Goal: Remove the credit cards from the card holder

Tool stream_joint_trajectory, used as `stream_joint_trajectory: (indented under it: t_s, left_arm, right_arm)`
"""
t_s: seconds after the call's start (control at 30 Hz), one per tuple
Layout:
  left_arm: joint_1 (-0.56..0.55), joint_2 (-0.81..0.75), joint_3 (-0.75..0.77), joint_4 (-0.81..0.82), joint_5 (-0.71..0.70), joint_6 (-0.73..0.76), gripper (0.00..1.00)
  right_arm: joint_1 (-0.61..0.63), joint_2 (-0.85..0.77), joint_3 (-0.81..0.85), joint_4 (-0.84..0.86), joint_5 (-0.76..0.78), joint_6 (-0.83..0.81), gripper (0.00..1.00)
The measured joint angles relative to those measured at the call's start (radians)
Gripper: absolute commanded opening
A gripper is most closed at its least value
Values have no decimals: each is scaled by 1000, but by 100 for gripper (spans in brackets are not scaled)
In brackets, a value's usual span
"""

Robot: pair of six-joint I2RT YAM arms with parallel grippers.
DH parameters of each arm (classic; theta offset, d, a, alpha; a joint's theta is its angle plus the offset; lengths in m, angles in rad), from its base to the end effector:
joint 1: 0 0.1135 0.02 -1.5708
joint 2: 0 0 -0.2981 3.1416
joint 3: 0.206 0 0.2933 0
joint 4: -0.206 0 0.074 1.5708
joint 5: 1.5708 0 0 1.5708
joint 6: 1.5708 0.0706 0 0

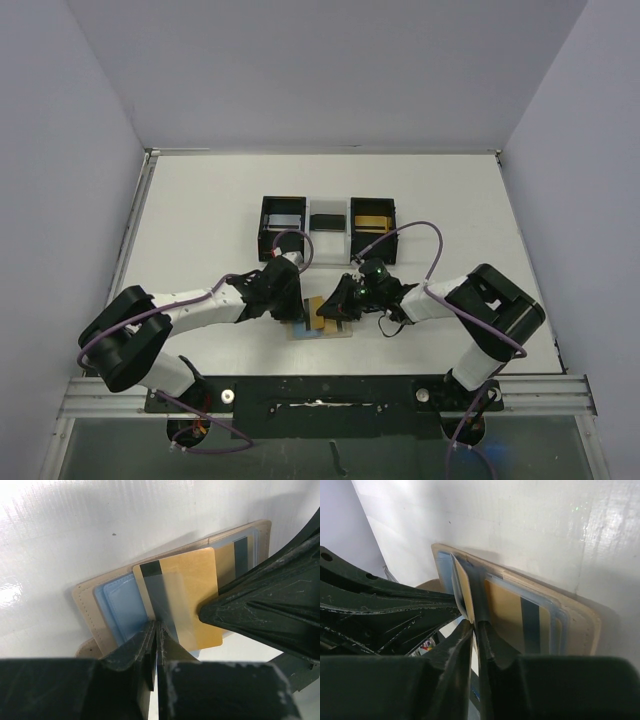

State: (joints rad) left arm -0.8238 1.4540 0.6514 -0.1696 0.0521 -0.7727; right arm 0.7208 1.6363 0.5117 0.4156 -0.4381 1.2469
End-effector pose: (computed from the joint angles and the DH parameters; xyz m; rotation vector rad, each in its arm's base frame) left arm 0.2075 -0.2295 0.1254 0.0903 2.6862 -0.6428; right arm 0.2223 0.2352 0.0881 0.4324 2.6614 1.3574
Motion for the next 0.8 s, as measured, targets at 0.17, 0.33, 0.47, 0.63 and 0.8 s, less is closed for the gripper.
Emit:
stream_joint_trajectory:
  t_s: [0.17,0.33,0.47,0.63,0.8]
  left_arm:
    - [0,-2,-1,0,0,-1,3]
    - [0,-17,-11,-2,-6,-1,7]
    - [-1,-41,-19,-19,-18,-1,10]
    - [-1,-81,-25,-40,-27,0,21]
    - [-1,-149,-37,-36,-29,-5,31]
  right_arm:
    - [0,-2,0,2,-7,-3,0]
    - [-1,-39,-1,-29,-5,-19,0]
    - [-13,-116,-4,-104,3,-55,0]
    - [-27,-217,-4,-209,13,-102,0]
    - [-28,-320,-3,-321,67,-166,0]
